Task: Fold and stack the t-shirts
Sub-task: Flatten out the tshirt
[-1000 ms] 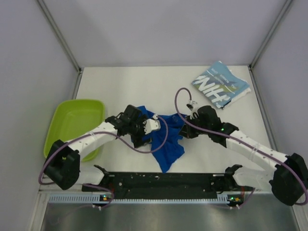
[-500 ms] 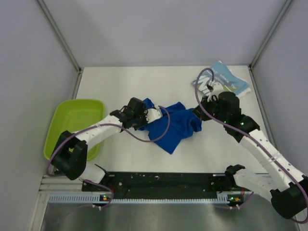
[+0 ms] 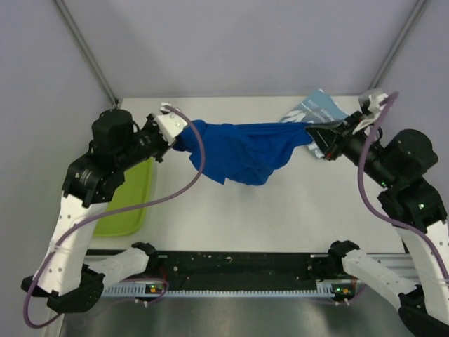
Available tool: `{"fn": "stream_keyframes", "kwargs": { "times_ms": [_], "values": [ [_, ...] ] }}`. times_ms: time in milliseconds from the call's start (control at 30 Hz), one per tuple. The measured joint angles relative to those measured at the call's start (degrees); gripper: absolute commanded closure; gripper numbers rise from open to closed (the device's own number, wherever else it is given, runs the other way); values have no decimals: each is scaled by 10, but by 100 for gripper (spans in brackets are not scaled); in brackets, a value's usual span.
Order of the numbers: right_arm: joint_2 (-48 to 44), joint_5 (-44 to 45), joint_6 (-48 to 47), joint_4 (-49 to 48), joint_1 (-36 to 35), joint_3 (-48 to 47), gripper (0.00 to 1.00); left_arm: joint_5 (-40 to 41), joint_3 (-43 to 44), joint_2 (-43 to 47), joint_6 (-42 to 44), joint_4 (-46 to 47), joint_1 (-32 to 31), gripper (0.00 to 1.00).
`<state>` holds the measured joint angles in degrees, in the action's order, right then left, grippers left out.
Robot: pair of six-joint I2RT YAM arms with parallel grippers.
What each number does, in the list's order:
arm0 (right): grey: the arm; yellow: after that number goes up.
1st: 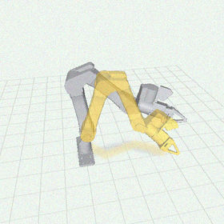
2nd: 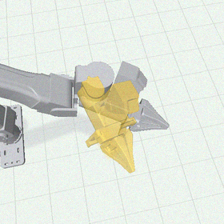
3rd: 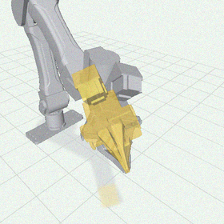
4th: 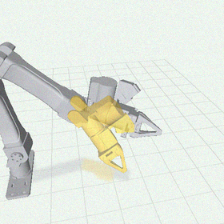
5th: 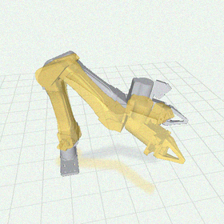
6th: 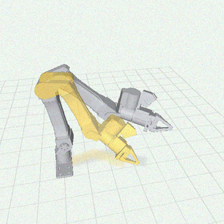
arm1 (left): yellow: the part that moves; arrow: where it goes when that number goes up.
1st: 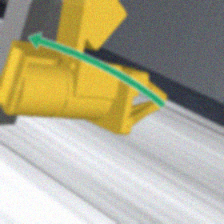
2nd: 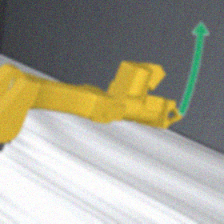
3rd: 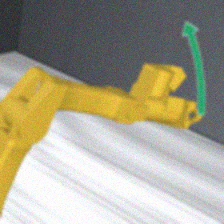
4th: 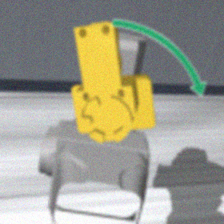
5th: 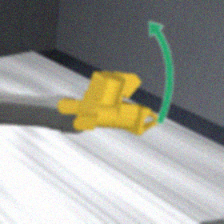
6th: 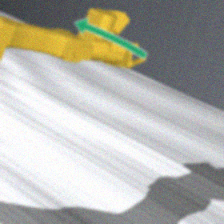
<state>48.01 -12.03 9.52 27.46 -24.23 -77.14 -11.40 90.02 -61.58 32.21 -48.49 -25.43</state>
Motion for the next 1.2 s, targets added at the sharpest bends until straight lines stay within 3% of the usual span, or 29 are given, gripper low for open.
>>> {"fn": "stream_keyframes", "kwargs": {
  "times_ms": [167,300,400,600,633,667,700,733,767,800,833,933,1067,1200],
  "values": [
    [-34,-70,-8,13,0,-5,100,-13,14,48,-17,-47,-2,100],
    [0,-69,-10,17,-1,3,100,7,-67,72,-27,-20,-2,100],
    [64,-55,-10,19,-1,2,100,46,-119,41,-34,-3,-1,100],
    [153,-32,-3,49,0,-2,100,112,-123,-36,-47,20,6,100],
    [148,-31,-3,52,0,-2,100,107,-123,-31,-47,20,6,92],
    [133,-30,-3,53,0,1,100,95,-123,-20,-47,18,7,74],
    [119,-29,-3,51,0,7,100,79,-127,-7,-43,18,7,47],
    [95,-28,-2,43,0,23,100,62,-138,12,-35,21,7,27],
    [66,-29,2,37,0,48,100,43,-164,44,-31,20,7,13],
    [37,-31,7,30,0,79,100,35,-188,68,-21,17,7,7],
    [12,-35,12,20,0,116,100,33,-222,94,-16,15,7,2],
    [-20,-45,31,-5,0,214,100,56,-326,152,-4,13,10,2],
    [55,-17,46,-7,0,306,100,97,-403,135,10,5,19,3],
    [119,30,46,2,3,318,100,71,-414,99,28,6,19,12]
  ]
}}
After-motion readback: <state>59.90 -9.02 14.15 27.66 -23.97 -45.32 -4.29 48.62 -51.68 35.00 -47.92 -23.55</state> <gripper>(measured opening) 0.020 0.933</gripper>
